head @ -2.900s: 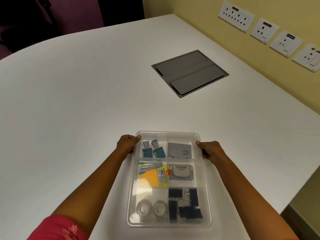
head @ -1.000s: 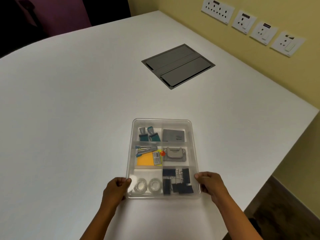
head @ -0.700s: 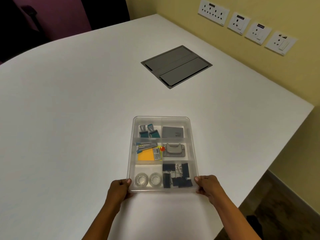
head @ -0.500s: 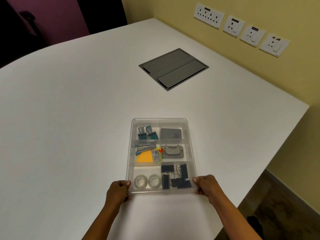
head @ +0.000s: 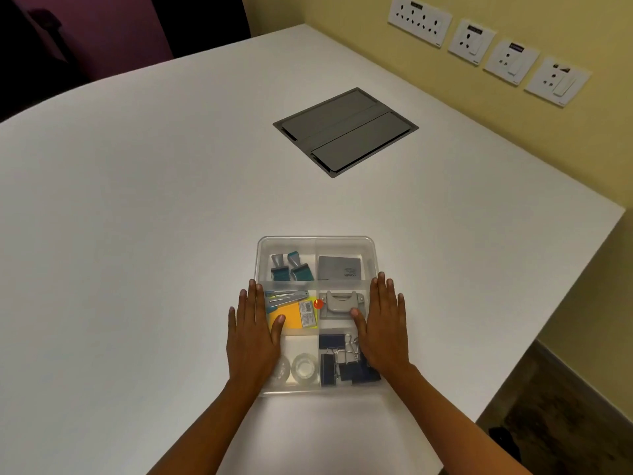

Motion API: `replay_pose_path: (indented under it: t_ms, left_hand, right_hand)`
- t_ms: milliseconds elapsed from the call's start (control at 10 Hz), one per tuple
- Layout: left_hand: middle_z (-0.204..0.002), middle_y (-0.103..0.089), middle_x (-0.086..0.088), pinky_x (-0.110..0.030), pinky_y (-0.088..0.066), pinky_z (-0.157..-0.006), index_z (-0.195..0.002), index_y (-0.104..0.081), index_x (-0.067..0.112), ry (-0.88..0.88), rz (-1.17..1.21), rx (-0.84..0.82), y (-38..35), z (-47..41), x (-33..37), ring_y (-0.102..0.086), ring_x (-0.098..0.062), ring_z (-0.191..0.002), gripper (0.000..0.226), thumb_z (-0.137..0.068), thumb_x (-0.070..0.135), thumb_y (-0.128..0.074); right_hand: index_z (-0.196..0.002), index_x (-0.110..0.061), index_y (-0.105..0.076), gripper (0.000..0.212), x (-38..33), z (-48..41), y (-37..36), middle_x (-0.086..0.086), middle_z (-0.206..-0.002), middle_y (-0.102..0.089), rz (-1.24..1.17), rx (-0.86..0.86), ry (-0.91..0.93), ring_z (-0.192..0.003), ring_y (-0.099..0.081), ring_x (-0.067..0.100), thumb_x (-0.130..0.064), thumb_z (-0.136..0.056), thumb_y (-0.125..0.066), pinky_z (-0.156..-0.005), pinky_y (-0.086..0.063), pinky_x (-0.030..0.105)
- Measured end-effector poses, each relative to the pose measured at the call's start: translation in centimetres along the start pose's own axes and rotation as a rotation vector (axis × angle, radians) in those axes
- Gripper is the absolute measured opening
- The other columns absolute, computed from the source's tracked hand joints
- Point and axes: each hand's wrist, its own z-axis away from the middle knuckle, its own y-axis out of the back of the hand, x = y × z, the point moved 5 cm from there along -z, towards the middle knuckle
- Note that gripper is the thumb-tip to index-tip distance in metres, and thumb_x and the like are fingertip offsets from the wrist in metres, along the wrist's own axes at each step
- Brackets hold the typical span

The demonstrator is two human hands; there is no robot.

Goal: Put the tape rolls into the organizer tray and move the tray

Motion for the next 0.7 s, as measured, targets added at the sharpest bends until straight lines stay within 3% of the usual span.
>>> replay_pose_path:
  t_ms: [200,300,500,700]
  left_hand:
    - [-0.157,-0.002,0.015,-0.035,-0.008,-0.115,-0.151,-0.001,0.028,0.018,0.13,0.002,-0.7,-0.3,-0.5,-0.02,-0.022,-0.148,0.077,-0.087,0.06,-0.029]
    - [-0.162,-0.01,0.005,-0.036,-0.008,-0.116,-0.151,-0.003,0.027,0.016,0.12,0.006,-0.5,-0.3,-0.5,-0.018,-0.022,-0.149,0.074,-0.09,0.056,-0.032]
    - [-0.162,-0.011,0.002,-0.04,-0.014,-0.122,-0.151,-0.005,0.022,-0.017,0.169,0.014,0.5,0.2,-0.1,-0.013,-0.02,-0.15,0.076,-0.087,0.063,-0.011]
    - [-0.162,-0.004,0.0,-0.034,-0.004,-0.122,-0.152,-0.004,0.018,-0.101,0.132,0.069,2.5,-0.2,1.3,-0.006,-0.019,-0.151,0.066,-0.095,0.045,-0.026]
  right_hand:
    - [-0.15,-0.011,-0.006,0.075,0.8,-0.5,-1.3,0.008,-0.16,-0.006,0.043,0.016,0.029,-0.147,-0.001,0.023,-0.055,-0.093,-0.03,-0.12,-0.002,0.043]
    - [-0.15,-0.012,-0.006,0.075,0.7,-0.5,-1.3,0.006,-0.16,-0.005,0.039,0.019,0.026,-0.147,0.001,0.022,-0.054,-0.093,-0.03,-0.12,-0.002,0.044]
    - [-0.15,-0.011,-0.006,0.074,0.4,-0.2,-0.7,0.008,-0.16,-0.008,0.02,0.002,0.021,-0.148,-0.004,0.023,-0.053,-0.092,-0.026,-0.121,-0.004,0.045]
    - [-0.149,-0.014,-0.004,0.068,-0.1,-0.3,0.7,0.007,-0.16,-0.009,0.02,0.017,0.073,-0.148,-0.003,0.022,-0.046,-0.097,-0.034,-0.121,-0.002,0.043]
